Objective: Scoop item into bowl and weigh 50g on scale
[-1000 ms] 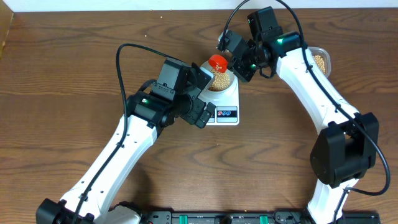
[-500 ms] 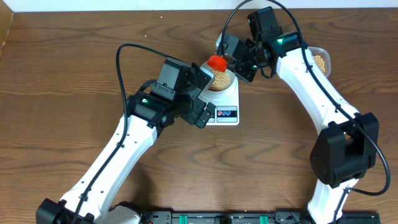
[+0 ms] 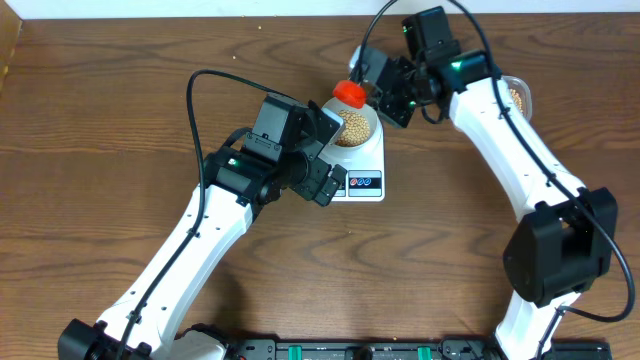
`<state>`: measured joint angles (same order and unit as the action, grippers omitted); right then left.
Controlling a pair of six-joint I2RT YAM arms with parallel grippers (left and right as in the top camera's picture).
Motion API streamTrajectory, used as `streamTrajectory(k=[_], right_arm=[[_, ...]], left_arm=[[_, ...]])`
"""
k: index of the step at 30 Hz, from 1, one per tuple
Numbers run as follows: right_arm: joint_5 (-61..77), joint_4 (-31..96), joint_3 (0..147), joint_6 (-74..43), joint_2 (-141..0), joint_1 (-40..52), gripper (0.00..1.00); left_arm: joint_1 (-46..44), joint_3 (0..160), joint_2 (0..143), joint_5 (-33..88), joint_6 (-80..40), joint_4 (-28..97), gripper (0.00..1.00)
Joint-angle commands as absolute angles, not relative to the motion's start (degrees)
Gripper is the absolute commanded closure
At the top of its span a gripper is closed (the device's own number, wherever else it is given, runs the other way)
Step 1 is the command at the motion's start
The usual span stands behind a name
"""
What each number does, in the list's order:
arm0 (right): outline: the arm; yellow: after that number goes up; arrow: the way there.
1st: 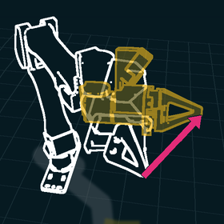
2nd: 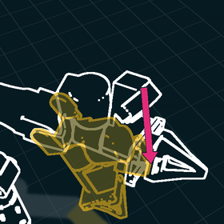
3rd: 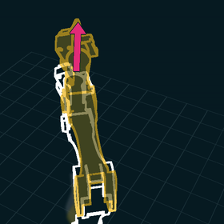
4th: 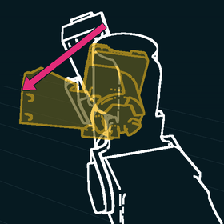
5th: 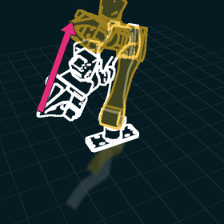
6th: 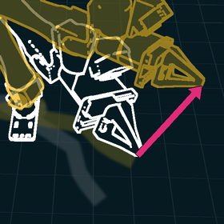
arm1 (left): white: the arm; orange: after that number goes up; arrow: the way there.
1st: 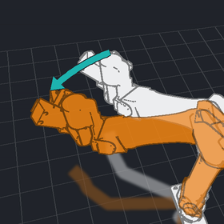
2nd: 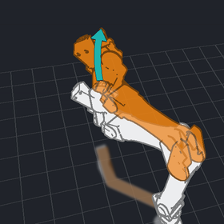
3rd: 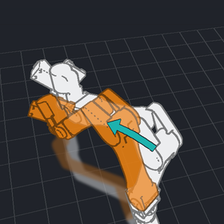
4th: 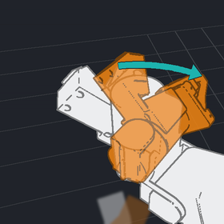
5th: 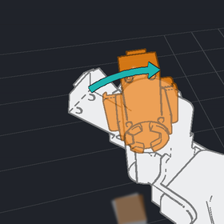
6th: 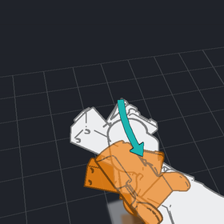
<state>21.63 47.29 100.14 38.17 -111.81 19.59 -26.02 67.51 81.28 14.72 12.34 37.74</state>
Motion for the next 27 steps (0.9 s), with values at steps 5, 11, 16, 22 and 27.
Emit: streamTrajectory(k=[5, 11, 16, 22, 27], right_arm=[[33.7, 48.7, 101.5, 22.3, -104.5, 7.9, 0.99], [35.1, 51.6, 101.5, 14.8, -101.6, -3.9, 0.99], [33.4, 56.6, 101.5, 14.8, -101.8, -12.1, 0.99], [23.9, 59.5, 101.4, 14.8, -103.1, -14.5, 0.99], [20.8, 60.6, 101.4, 13.1, -106.1, -14.5, 0.99]], left_arm=[[-25.8, 67.5, 81.7, 15.0, 13.3, 38.0, 0.02], [-25.8, 67.5, 81.7, 15.0, 13.3, 38.0, 0.02], [-25.8, 67.5, 81.7, 15.0, 13.3, 38.0, 0.02], [-25.8, 67.5, 81.7, 15.0, 13.3, 38.0, 0.02], [-25.8, 67.5, 81.7, 15.0, 13.3, 38.0, 0.02]])
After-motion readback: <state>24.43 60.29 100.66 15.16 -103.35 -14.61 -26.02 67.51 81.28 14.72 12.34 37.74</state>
